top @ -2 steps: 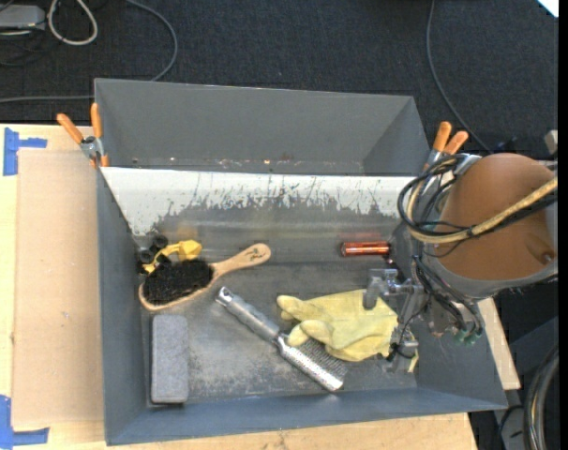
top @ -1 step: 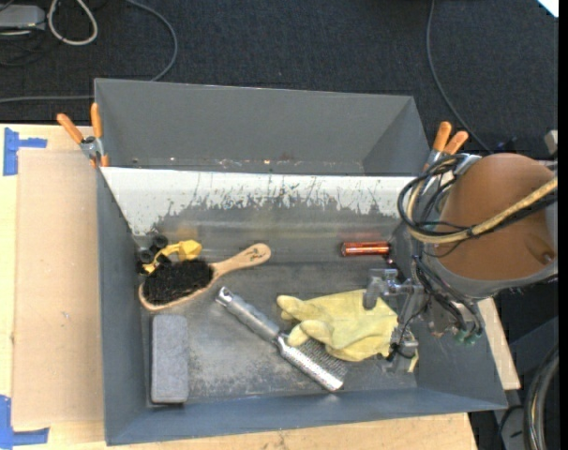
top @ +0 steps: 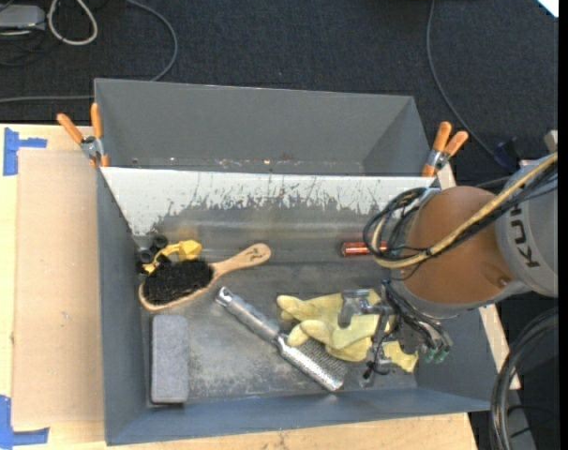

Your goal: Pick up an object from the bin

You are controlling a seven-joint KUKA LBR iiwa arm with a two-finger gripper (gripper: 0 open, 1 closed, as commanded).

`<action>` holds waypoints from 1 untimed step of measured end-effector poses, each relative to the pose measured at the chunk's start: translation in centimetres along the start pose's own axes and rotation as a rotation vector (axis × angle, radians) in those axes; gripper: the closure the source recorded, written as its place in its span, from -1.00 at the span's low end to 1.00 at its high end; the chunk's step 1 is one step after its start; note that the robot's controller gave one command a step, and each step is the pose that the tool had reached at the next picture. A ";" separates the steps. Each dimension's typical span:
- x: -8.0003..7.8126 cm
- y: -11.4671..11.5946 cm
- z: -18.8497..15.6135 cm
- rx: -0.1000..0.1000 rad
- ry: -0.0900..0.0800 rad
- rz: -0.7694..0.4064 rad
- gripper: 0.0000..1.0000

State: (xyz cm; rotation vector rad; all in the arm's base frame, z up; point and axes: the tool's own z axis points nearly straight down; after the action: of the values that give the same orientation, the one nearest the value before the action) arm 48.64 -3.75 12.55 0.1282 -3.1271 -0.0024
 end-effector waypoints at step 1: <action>-0.5 1.1 -0.5 0.002 -0.008 0.053 -1.00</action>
Offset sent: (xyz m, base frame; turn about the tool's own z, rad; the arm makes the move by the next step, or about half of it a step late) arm 0.0264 0.0245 0.0549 -0.5103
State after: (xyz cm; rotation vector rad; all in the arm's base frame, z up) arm 49.00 -2.60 13.08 0.0458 -3.1378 0.0003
